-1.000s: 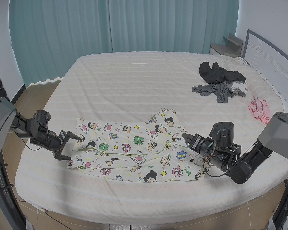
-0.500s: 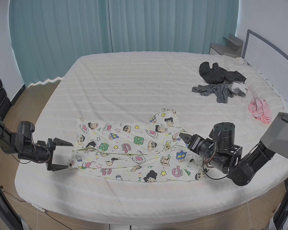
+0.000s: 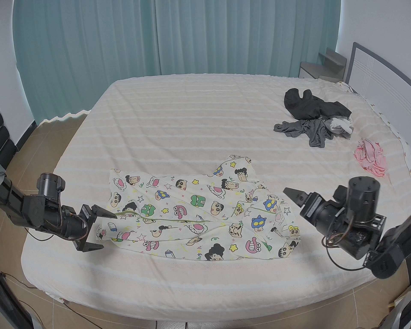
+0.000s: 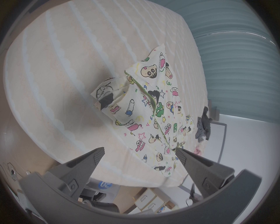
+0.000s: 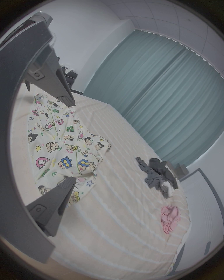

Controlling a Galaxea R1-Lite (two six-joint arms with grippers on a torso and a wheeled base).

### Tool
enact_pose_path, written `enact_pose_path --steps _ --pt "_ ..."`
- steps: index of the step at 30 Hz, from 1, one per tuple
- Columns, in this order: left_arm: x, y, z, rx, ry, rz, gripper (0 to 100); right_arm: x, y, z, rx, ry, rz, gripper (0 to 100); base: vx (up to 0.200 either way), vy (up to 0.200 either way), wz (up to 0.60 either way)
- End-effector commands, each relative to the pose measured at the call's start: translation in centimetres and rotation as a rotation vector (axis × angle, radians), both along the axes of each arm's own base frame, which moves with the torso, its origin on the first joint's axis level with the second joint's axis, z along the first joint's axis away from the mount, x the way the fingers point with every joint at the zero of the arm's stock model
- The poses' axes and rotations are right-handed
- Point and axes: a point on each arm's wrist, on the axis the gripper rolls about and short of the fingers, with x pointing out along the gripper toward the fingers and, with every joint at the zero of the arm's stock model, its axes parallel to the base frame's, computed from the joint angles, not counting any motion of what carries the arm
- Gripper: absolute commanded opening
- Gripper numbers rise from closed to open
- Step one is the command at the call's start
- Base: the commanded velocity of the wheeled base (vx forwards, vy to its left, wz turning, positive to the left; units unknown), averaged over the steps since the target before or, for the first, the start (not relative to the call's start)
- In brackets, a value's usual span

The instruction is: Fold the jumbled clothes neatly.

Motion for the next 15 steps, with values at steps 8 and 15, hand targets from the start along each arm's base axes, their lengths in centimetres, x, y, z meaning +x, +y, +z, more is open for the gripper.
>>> enact_pose_path --steps 8,15 --pt "1.8 -7.9 -1.8 0.101 -0.035 0.131 100 -7.2 -5.3 3.8 0.073 -0.154 -0.112 100 0.000 0.000 0.00" --pt "2.8 -8.8 -3.8 0.165 -0.047 0.171 100 -7.9 -5.8 3.8 -0.035 -0.188 -0.152 100 0.000 0.000 0.00"
